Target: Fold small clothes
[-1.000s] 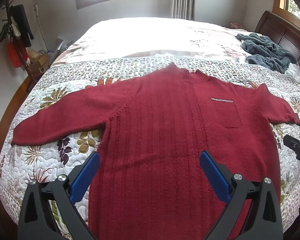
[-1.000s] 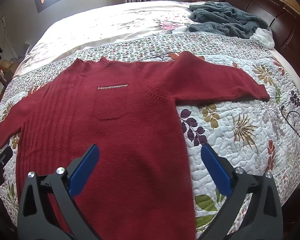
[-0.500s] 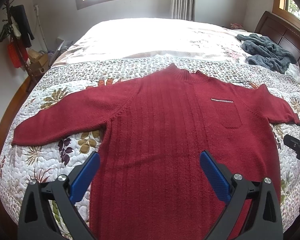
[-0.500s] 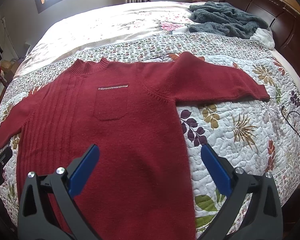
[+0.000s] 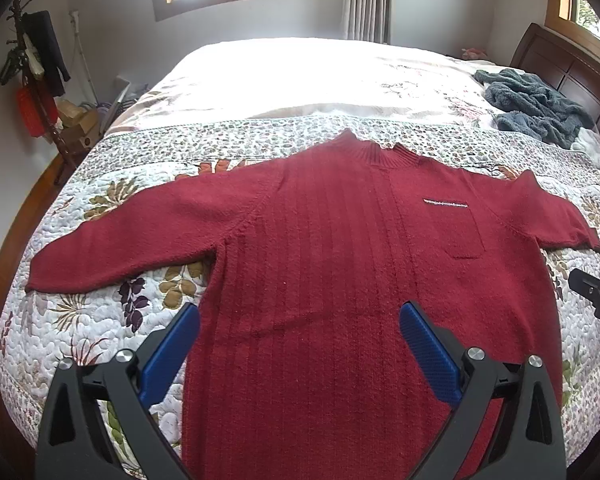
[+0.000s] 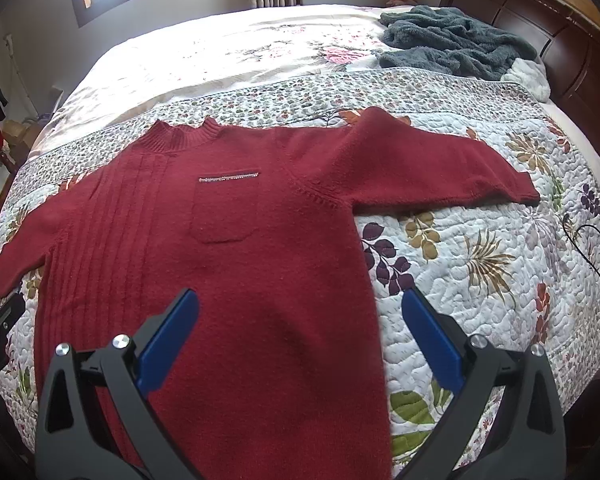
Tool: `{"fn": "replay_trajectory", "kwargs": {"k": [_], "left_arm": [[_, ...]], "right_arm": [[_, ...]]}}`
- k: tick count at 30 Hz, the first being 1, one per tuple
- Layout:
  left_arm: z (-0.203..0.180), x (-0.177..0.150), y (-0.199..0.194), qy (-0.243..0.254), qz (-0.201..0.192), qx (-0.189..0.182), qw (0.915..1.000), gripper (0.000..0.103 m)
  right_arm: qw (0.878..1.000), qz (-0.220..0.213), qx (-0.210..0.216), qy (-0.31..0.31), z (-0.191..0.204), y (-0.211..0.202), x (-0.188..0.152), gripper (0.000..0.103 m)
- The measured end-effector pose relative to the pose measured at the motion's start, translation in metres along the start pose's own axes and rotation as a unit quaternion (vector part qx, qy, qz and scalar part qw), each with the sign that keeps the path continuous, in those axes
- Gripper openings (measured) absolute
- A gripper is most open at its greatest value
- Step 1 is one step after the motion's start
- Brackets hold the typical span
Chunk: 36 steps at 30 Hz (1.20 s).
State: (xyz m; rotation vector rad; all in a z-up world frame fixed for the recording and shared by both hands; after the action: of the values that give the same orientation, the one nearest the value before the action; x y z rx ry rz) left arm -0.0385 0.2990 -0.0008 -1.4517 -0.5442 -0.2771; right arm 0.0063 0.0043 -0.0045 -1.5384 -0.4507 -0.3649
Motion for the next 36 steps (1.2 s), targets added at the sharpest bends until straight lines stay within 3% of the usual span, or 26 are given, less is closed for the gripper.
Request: {"fn": "replay_trajectory", "kwargs": {"k": [14, 18, 23, 25, 27, 31, 34, 35, 36], "left_arm": [[0.004, 0.004, 0.011, -0.028, 0.017, -0.011, 0.9994, 0.100], [-0.002, 0.020, 0.026, -0.041, 0.031, -0.028, 0.9983, 0.099], [-0.028, 0.048, 0.040, -0.036, 0.017, -0.040, 0.9984, 0.099], [-0.042, 0.058, 0.045, -0.033, 0.016, -0.051, 0.9980, 0.099], [-0.059, 0.067, 0.052, -0.028, 0.015, -0.063, 0.9975, 0.099], [-0.087, 0.075, 0.060, -0.012, 0.014, -0.075, 0.9970, 0.099], [-0.102, 0.074, 0.064, 0.002, 0.013, -0.077, 0.9970, 0.099], [-0.105, 0.074, 0.066, 0.005, 0.014, -0.077, 0.9969, 0.099], [-0.107, 0.073, 0.068, 0.007, 0.016, -0.077, 0.9969, 0.099]], "right_arm": [[1.000, 0.019, 0.001, 0.004, -0.015, 0.007, 0.009, 0.100], [0.999, 0.004, -0.019, 0.048, -0.080, 0.023, 0.037, 0.100], [0.988, 0.000, -0.119, 0.100, -0.208, 0.031, 0.096, 0.100], [0.983, 0.012, -0.134, 0.125, -0.258, 0.026, 0.114, 0.100], [0.980, 0.012, -0.109, 0.167, -0.311, 0.045, 0.118, 0.099], [0.963, 0.068, -0.047, 0.256, -0.389, 0.122, 0.107, 0.098], [0.952, 0.115, -0.032, 0.282, -0.409, 0.157, 0.096, 0.077], [0.949, 0.128, -0.029, 0.287, -0.411, 0.166, 0.093, 0.064], [0.946, 0.139, -0.023, 0.293, -0.413, 0.174, 0.089, 0.061]]}}
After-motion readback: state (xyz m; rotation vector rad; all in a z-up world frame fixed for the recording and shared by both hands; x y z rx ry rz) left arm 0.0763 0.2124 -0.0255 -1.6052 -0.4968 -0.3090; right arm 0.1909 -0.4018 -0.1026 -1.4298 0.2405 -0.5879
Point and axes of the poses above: each gripper's, at about its wrist camera, not at the fingertips, and y roughly the way its jaws point, z to its left, x to its top, the point moved 1 cm from there along y, roughly the way its jaws point, and after that the axes turned 1 degree about -y, right-handed, at the moved point
